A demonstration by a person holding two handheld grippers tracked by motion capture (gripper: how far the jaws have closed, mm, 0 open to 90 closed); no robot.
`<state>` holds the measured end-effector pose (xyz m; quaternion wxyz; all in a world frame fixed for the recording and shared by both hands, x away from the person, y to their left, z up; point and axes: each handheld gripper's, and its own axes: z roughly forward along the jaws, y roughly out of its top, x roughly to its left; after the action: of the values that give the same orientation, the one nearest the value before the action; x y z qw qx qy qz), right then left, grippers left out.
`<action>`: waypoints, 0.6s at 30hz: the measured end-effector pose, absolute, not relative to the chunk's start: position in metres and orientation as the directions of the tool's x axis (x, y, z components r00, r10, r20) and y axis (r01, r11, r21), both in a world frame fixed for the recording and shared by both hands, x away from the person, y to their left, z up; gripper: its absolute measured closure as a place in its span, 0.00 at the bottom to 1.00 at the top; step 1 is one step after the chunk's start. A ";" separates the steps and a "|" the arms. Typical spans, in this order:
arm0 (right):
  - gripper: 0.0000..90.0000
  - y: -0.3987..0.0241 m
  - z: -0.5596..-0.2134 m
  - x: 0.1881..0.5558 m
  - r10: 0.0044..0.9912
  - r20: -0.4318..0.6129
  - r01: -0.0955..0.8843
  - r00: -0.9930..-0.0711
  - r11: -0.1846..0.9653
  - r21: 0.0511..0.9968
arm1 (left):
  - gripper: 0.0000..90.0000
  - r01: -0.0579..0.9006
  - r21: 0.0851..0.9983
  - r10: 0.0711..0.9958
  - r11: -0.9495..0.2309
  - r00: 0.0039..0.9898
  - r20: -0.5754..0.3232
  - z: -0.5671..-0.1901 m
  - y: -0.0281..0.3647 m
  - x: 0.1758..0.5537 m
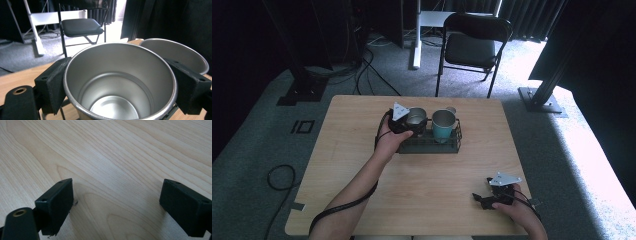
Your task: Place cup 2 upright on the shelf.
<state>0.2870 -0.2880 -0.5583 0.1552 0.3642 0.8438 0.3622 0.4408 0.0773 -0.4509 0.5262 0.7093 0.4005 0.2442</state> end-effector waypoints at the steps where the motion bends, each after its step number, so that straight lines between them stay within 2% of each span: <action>1: 0.13 -0.288 -0.558 0.287 0.727 0.002 0.502 -0.687 0.472 0.725 | 0.15 0.314 0.940 0.826 -0.132 0.559 -0.071 -0.453 0.077 0.441; 18: 0.13 -0.288 -0.558 0.287 0.726 0.001 0.501 -0.687 0.473 0.725 | 0.15 0.345 0.925 0.849 -0.158 0.527 -0.052 -0.483 0.065 0.445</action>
<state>0.2871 -0.2880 -0.5583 0.1557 0.3635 0.8439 0.3625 0.4450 0.0652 -0.4831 0.4983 0.7177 0.4157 0.2527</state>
